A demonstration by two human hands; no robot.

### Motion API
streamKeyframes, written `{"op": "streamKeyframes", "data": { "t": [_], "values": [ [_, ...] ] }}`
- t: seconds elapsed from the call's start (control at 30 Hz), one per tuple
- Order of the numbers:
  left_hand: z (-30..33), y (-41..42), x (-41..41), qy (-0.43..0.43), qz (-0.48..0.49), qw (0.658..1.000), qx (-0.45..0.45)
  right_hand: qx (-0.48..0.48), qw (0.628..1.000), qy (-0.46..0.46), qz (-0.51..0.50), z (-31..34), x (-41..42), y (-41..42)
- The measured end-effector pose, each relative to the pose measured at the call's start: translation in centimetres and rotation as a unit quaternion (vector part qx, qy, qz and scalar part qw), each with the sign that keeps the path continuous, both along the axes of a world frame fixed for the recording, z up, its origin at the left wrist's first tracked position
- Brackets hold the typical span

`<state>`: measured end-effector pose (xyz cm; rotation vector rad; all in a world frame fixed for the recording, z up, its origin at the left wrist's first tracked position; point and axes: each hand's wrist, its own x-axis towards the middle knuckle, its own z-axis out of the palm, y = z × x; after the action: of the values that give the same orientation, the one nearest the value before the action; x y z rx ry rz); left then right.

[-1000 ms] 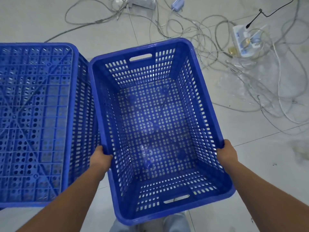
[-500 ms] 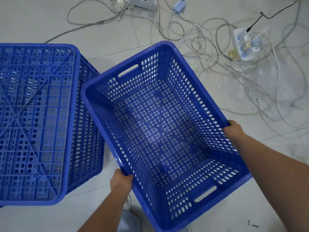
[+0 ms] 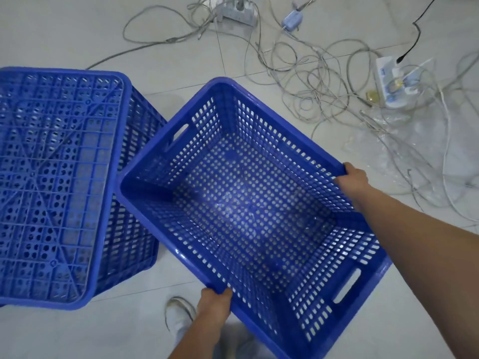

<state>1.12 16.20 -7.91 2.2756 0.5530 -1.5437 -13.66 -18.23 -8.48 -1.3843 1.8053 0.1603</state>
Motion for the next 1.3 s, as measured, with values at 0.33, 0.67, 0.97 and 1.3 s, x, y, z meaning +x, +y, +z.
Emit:
{"op": "streamKeyframes", "data": {
  "t": [0.33,0.67,0.97,1.3],
  "values": [
    [2.0,-2.2,-6.2,0.055,0.115,0.992,-0.016,-0.013,0.99,0.079,0.12,0.7,2.0,-1.9],
    [4.8,-4.7,-0.6,0.043,-0.551,0.832,0.041,-0.003,0.994,0.01,0.105,2.6,1.7,2.3],
    [7.1,-14.5,12.8,-0.254,-0.554,0.791,-0.052,0.033,0.998,0.043,0.006,4.6,-3.2,7.9],
    [4.8,-15.3,19.0,-0.26,-0.499,0.825,0.051,0.036,0.963,0.144,-0.224,2.9,-9.1,15.5]
  ]
}}
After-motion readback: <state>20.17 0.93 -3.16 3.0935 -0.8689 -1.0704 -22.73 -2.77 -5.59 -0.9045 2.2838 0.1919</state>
